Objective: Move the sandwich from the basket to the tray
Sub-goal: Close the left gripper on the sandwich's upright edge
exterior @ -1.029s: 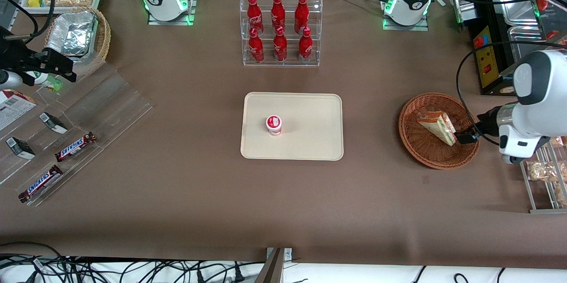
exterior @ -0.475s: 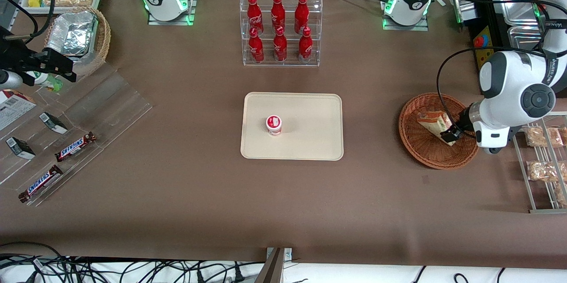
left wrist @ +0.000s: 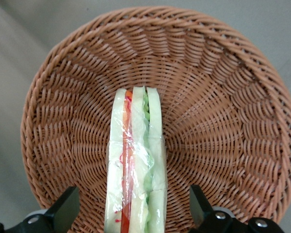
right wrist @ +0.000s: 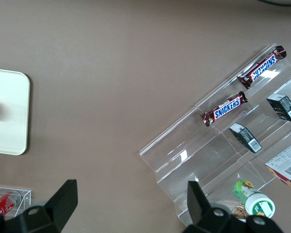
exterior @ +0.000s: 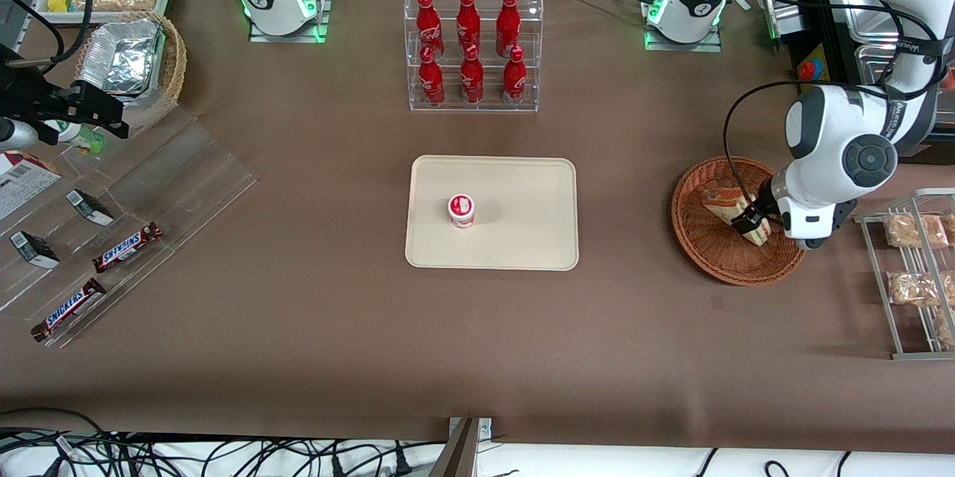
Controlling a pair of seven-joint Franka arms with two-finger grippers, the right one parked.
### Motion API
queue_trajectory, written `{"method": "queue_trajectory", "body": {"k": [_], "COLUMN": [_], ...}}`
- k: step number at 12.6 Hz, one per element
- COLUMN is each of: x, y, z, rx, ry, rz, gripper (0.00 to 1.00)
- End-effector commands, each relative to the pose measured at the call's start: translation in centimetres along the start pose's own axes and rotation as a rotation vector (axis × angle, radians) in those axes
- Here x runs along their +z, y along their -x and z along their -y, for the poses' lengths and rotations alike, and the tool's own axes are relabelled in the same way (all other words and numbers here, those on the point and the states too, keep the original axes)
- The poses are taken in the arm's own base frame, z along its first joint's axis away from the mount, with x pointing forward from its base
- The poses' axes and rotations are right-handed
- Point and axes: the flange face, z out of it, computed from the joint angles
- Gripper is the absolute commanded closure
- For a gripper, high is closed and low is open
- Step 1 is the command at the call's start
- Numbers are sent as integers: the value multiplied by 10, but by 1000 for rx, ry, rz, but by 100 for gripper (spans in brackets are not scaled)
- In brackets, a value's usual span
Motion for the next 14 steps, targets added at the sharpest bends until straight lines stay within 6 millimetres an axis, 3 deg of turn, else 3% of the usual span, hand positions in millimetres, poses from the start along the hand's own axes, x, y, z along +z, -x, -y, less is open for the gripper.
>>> {"method": "queue_trajectory", "body": {"k": [1,10,14], "x": [-1,6,8], "y": [6,24,23], "z": [9,-1,1], "rx": [-8,-13,-14], "ry": [-1,-20,-22], "rz": [-26,-6,-3], "gripper": [0,0,0]}}
